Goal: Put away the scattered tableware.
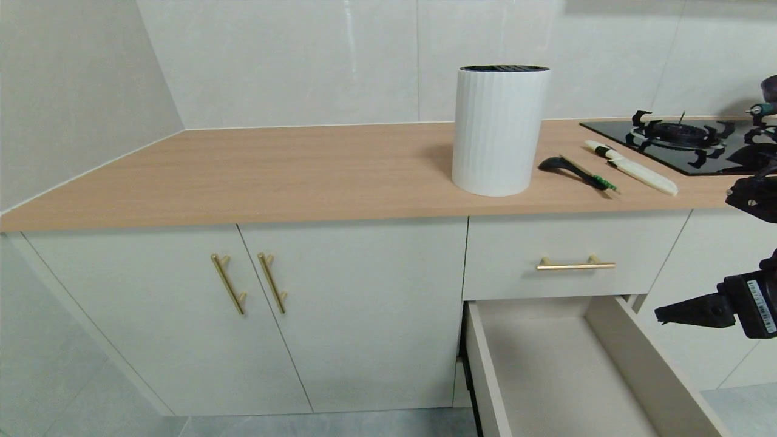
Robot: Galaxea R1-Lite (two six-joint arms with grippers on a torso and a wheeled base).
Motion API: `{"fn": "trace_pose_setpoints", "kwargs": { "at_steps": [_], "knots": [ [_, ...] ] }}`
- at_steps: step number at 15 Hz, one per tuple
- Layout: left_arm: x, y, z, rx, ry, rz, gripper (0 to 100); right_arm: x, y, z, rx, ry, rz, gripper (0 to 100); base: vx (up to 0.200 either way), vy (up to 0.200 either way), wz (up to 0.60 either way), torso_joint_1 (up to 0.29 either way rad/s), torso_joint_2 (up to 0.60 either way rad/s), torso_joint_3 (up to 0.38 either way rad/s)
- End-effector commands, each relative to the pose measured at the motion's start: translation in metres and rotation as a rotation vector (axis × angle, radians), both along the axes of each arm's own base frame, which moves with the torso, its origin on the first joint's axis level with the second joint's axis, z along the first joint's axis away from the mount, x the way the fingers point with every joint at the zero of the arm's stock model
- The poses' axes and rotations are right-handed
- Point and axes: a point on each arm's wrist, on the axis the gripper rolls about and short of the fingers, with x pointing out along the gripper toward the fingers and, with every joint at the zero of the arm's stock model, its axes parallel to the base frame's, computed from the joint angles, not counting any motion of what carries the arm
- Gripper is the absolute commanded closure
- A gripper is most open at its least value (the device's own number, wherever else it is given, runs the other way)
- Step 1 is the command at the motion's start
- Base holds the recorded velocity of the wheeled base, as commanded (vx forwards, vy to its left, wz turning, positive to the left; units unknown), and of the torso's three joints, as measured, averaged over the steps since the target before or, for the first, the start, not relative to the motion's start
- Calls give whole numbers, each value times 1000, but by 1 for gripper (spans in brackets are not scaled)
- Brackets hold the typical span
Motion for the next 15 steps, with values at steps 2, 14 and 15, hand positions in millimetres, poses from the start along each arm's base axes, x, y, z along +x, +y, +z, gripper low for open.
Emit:
{"fn": "trace_pose_setpoints", "kwargs": {
  "at_steps": [2, 14, 15],
  "knots": [
    [0, 0, 0, 0, 2, 1, 0, 4, 1, 3, 3, -26, 2, 0, 0, 0, 0, 139, -466, -337],
    [0, 0, 0, 0, 1, 1, 0, 184, -19, 22, 33, -129, -189, 0, 0, 0, 0, 16, -57, -38],
    [0, 0, 0, -2, 1, 1, 0, 197, -20, 15, 50, -121, -213, 0, 0, 0, 0, 0, 0, 0]
  ]
}}
